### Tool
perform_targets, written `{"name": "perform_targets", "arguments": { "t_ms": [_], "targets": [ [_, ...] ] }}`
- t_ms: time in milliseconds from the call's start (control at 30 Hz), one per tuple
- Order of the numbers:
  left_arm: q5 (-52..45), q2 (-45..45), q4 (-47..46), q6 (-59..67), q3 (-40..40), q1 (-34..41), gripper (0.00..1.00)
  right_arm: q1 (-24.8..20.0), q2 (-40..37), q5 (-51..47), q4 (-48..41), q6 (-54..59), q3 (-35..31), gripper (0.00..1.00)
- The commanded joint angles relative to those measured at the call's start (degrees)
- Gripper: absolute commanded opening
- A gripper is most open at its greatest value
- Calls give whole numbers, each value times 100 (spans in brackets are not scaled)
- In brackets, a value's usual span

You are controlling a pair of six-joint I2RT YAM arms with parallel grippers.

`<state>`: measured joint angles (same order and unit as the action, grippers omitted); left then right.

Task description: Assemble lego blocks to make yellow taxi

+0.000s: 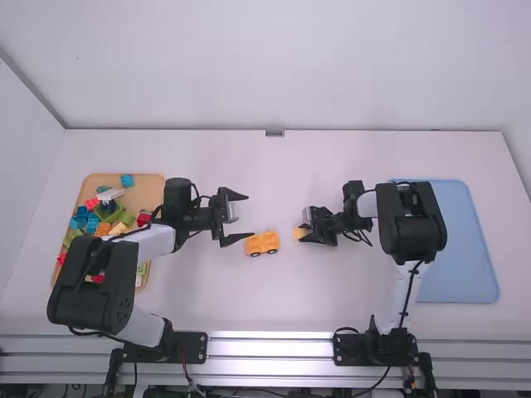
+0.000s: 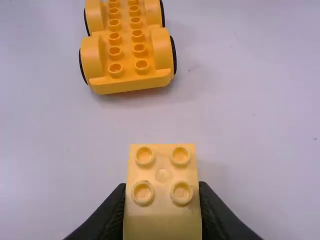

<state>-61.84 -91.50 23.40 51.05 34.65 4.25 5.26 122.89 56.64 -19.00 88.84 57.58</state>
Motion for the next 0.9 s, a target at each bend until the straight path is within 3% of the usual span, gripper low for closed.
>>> {"name": "perform_targets", "arguments": {
  "t_ms": [0,167,367,867],
  "targets": [
    [15,-293,-46,190,-17,-2,99,-9,46,-59,-175,-96,136,23],
    [-68,-754,-48,284,11,17,99,-26,-195,-52,-1027,280,442,18],
    [688,-1093,-59,232,13,221,99,-26,-422,-50,-1864,400,944,20],
    [588,-1169,284,280,-411,254,99,160,-601,-118,-2509,409,1786,19]
  ]
}}
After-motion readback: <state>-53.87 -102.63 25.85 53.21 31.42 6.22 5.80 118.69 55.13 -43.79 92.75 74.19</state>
